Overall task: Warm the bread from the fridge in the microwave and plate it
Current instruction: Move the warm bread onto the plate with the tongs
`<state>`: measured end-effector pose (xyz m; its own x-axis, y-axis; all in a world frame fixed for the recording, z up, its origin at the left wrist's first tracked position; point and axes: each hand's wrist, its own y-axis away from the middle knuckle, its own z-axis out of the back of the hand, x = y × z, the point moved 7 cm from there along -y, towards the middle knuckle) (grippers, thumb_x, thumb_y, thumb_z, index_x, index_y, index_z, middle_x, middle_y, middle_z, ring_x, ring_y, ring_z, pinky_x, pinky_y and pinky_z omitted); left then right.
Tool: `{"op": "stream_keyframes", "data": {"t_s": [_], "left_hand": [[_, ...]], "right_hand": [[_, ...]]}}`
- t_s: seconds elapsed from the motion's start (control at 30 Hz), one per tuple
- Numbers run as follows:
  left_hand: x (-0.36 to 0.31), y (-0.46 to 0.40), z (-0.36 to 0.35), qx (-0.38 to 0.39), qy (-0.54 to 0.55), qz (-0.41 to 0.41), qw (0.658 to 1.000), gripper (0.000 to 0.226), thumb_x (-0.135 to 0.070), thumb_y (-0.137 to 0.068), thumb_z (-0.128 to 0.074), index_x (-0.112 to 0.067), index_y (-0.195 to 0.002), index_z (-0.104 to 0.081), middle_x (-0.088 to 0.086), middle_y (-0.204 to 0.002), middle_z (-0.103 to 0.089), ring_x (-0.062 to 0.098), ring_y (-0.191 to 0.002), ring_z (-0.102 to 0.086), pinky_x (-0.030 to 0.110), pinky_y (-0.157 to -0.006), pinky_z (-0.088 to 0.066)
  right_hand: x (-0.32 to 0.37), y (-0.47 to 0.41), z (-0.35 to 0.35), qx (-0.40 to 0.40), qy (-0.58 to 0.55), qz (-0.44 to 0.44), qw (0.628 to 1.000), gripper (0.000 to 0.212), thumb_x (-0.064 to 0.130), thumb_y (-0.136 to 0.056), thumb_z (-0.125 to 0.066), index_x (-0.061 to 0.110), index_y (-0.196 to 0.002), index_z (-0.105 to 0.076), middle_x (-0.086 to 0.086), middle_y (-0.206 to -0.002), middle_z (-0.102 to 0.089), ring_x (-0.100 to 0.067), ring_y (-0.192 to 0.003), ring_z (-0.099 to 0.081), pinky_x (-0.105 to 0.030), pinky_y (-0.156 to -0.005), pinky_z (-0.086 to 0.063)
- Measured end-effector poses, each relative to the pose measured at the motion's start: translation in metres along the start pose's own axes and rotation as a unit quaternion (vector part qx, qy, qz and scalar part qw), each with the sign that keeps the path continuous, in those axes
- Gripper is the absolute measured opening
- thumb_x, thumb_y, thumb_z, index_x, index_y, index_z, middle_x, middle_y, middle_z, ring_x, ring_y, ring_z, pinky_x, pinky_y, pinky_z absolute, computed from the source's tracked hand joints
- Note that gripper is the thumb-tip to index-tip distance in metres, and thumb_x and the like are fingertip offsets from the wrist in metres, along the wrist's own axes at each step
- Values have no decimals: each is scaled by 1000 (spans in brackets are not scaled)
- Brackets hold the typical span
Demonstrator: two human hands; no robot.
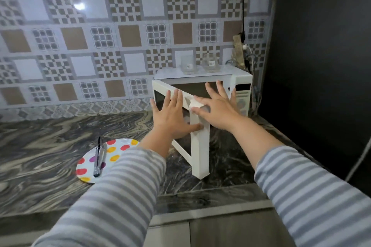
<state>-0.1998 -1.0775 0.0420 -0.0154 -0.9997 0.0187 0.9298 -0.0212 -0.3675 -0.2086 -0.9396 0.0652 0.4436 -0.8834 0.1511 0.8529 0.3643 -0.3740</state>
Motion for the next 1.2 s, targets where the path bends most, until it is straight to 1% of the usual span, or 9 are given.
{"op": "stream_keyframes", "data": {"t_s": [0.13,0.37,0.5,0.57,0.67,0.77,0.83,1.0,1.2], "left_hand": [[39,22,11,14,-3,28,999,131,-93,-60,-40,-17,-150,17,-6,-159,18,16,-144,22,65,-110,13],[83,62,13,16,9,110,994,125,-92,-63,-37,-18,-151,13,-4,-160,14,18,-145,19,66,-110,10],[102,87,4,43,36,121,991,115,-80,-74,-44,-19,-151,14,-5,-160,14,17,-146,16,63,-114,3],[121,107,-6,69,54,154,984,106,-69,-81,-50,-19,-152,12,-6,-160,12,18,-147,11,60,-115,-4],[162,138,-20,98,82,214,968,93,-55,-87,-55,-19,-153,0,-1,-161,-3,21,-148,-3,53,-116,-15],[201,164,-33,95,124,250,956,79,-43,-86,-60,-16,-149,-21,7,-154,-28,27,-141,-26,42,-111,-29],[221,178,-40,92,138,274,947,71,-37,-86,-61,-13,-145,-30,12,-147,-39,30,-135,-36,35,-108,-32],[269,183,-73,104,177,288,935,70,-31,-87,-61,-13,-147,-30,8,-142,-49,25,-132,-41,32,-105,-34],[323,156,-130,101,217,265,934,63,-27,-93,-56,-17,-148,-28,14,-142,-46,29,-129,-44,31,-105,-32]], "right_hand": [[40,7,0,-11,3,12,1000,60,71,-89,-29,44,-142,-37,2,-162,-4,-20,-146,20,-59,-113,16],[92,12,-5,-29,48,28,998,65,70,-89,-28,36,-143,-40,0,-161,-14,-23,-148,9,-61,-113,14],[117,9,-5,-42,86,34,995,61,60,-94,-31,22,-139,-48,-10,-158,-23,-27,-149,-1,-56,-115,7],[138,9,-5,-58,56,71,994,57,49,-97,-34,15,-142,-43,-13,-157,-23,-27,-148,-6,-49,-119,0],[181,15,-19,-41,-61,163,984,50,26,-99,-38,10,-147,-35,-11,-157,-24,-23,-147,-14,-37,-120,-10],[216,22,-58,24,-121,201,972,48,15,-97,-36,12,-146,-38,-10,-156,-27,-22,-146,-19,-36,-119,-18],[227,25,-88,70,-142,186,970,49,14,-95,-37,14,-145,-39,-10,-154,-31,-24,-144,-24,-37,-117,-23],[220,17,-172,179,-184,94,962,49,23,-95,-44,21,-144,-41,-5,-149,-42,-28,-134,-39,-38,-105,-39],[204,-14,-259,217,-175,13,960,53,34,-97,-45,23,-148,-34,-8,-156,-28,-27,-144,-22,-38,-116,-23]]}}
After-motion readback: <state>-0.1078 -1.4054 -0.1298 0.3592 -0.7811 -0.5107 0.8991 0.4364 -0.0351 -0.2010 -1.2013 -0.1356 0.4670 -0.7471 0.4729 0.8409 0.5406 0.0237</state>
